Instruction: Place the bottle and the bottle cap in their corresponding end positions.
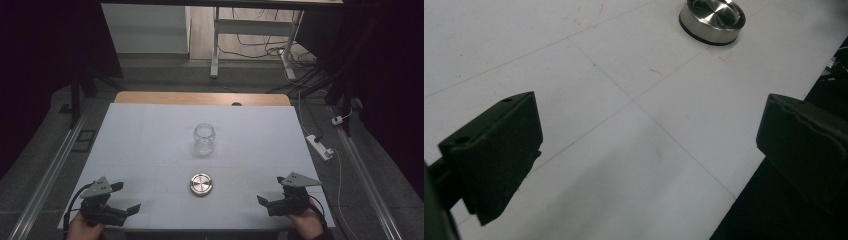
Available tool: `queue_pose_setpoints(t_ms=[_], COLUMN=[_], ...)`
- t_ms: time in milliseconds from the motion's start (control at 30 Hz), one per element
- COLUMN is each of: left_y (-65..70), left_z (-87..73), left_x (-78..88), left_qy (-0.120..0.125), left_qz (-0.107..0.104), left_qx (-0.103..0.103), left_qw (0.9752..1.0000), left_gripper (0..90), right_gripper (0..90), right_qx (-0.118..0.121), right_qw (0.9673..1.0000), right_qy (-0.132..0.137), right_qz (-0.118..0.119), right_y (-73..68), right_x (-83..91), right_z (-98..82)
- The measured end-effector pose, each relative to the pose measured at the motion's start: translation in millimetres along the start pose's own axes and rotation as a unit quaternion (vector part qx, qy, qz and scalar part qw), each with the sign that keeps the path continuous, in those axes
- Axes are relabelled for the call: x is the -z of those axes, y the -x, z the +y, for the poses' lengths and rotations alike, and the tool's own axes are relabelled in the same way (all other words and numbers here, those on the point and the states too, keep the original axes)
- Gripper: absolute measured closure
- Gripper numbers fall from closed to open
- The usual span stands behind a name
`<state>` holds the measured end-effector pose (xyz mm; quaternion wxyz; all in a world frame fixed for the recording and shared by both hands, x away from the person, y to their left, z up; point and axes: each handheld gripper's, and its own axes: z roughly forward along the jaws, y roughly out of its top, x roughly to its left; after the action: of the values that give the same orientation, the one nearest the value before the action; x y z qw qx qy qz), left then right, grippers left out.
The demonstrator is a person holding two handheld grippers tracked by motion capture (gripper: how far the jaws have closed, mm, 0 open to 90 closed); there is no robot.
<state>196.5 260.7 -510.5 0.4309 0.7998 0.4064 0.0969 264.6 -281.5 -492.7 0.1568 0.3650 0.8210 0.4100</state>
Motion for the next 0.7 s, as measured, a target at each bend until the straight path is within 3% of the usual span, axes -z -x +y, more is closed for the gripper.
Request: queue_pose_setpoints(t_ms=[367,700], left_y=[-2.1,-4.0], left_z=[-12.7,-23.1], left_x=[9.7,15.7], left_qy=[-0.003,-0.011], left_qz=[0.021,0.04], left_qx=[0.014,0.028], left_qw=[0.9997,0.9988], left_gripper=[0.0,0.0], right_gripper=[0.0,0.0], right_qx=[-0.027,-0.044], right_qw=[0.9994,0.9987], right_qy=[-0.005,-0.002], right_qz=[-0.022,-0.026], right_y=[10.2,12.2], right_x=[18.6,30.2], right_z=[-18.4,-24.3])
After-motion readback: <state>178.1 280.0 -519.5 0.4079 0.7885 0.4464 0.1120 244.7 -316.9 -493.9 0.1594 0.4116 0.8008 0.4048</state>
